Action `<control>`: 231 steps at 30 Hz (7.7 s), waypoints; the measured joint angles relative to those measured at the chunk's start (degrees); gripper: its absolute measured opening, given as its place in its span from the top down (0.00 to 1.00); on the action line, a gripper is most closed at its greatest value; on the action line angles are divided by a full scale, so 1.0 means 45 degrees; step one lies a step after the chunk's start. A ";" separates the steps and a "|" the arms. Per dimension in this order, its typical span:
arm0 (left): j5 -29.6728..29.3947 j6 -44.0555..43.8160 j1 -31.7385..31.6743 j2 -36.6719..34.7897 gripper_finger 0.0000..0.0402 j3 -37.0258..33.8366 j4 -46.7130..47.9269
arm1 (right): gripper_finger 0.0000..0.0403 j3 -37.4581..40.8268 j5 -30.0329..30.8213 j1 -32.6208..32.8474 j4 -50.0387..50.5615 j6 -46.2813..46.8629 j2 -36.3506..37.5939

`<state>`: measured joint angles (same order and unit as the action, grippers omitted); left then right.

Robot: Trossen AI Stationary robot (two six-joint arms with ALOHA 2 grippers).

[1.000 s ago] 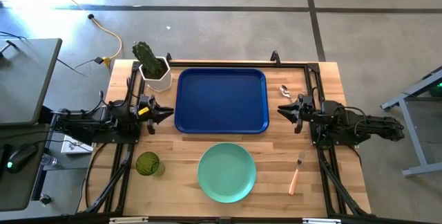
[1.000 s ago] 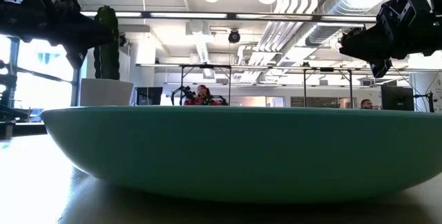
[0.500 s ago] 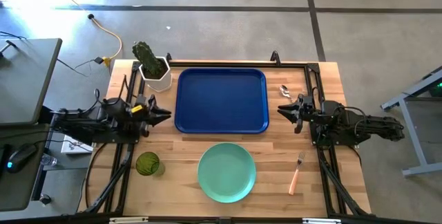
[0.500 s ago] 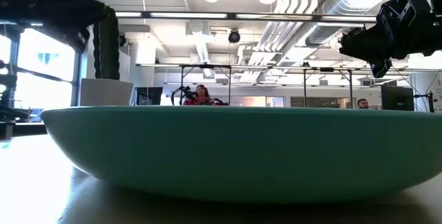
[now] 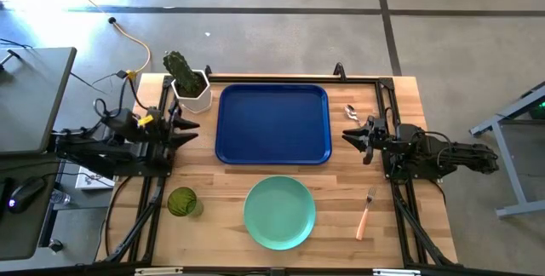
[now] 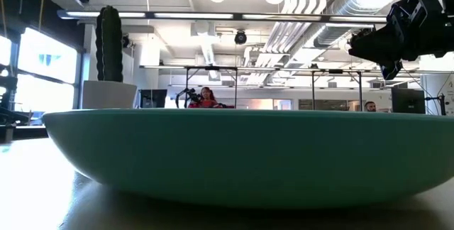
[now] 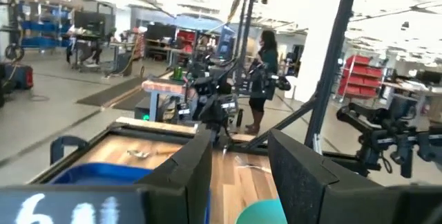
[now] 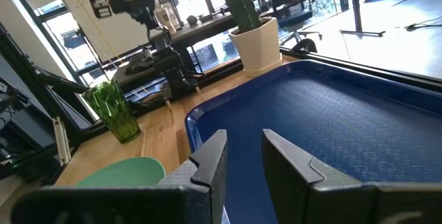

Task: Pick and place plate/cup/fork/spoon on tray
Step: Put the green glass on the blue tray

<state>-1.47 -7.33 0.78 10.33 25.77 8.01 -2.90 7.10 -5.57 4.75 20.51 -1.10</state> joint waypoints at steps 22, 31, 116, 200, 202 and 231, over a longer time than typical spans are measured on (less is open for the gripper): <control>0.2793 -0.1510 0.0039 0.6235 0.67 0.7145 0.8862 | 0.80 -0.0003 0.0001 -0.0001 0.0002 0.0002 -0.0005; 0.3743 -0.2961 0.1123 0.7240 0.67 0.7245 1.0769 | 0.80 -0.0003 -0.0001 0.0001 0.0005 0.0005 -0.0005; 0.0670 -0.6480 0.6129 1.3121 0.99 0.7248 1.4020 | 0.80 -0.0003 0.0001 0.0001 0.0004 0.0002 -0.0005; -0.0563 -0.0972 -1.0084 1.9264 0.99 1.6945 1.5648 | 0.80 -0.0003 -0.0001 -0.0002 0.0000 0.0001 0.0000; -0.0381 -0.0974 -1.0127 1.9580 0.99 1.6945 1.5813 | 0.80 -0.0003 -0.0001 -0.0001 0.0001 0.0004 0.0000; -0.0166 -0.2022 -1.0171 2.1541 0.99 1.6945 1.5922 | 0.80 0.0000 -0.0001 -0.0002 0.0000 0.0005 0.0000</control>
<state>-2.22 -16.43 -44.99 107.26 102.02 79.66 -2.90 7.09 -5.58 4.75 20.53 -1.10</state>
